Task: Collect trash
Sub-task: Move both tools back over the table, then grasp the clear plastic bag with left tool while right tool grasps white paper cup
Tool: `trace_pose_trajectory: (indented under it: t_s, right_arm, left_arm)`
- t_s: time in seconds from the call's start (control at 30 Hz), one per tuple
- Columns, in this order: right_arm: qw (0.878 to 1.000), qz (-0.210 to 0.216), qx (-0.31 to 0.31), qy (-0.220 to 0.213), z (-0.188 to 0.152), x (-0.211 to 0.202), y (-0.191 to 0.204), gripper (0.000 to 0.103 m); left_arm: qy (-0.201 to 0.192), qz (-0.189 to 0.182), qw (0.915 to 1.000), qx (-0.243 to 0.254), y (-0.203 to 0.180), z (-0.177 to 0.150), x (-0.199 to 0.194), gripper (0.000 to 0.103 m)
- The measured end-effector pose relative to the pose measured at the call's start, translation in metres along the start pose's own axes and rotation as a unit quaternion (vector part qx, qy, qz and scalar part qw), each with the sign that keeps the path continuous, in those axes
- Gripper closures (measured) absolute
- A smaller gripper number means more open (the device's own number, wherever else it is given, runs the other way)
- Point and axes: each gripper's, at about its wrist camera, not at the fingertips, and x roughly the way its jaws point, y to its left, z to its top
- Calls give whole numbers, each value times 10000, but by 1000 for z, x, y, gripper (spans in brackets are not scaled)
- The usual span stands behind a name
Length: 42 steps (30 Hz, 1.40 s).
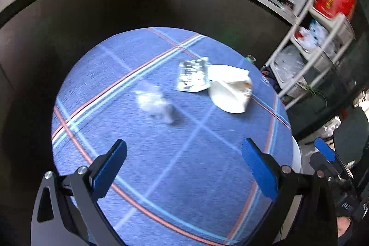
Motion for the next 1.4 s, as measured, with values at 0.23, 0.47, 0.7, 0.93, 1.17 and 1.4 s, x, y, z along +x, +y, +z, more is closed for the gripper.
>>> trace_pose_trajectory:
  t_s: [0.23,0.47,0.7,0.93,1.17,1.4]
  right_arm:
    - [9995,-13,-164,281,19,46,20,25]
    - [9971,-271,-363,610,31,98,22,37]
    - [9922,-694,-454,934,28,140,22,38]
    - [9919,-819,-258,935,31,156,15,54]
    - [9923,-847,-68,904,24,145,-1,97]
    - [9925,-870,134,844,9,119,-12,98]
  left_arm:
    - [56,60,9998,-197,31,2,11,4]
    - [137,60,9996,-238,44,11,30,5]
    - [279,-153,9988,-382,49,28,58,15]
    - [381,-238,9975,-553,51,43,88,20]
    - [559,-276,9961,-623,54,50,111,45]
    - [702,-327,9956,-523,49,46,118,80]
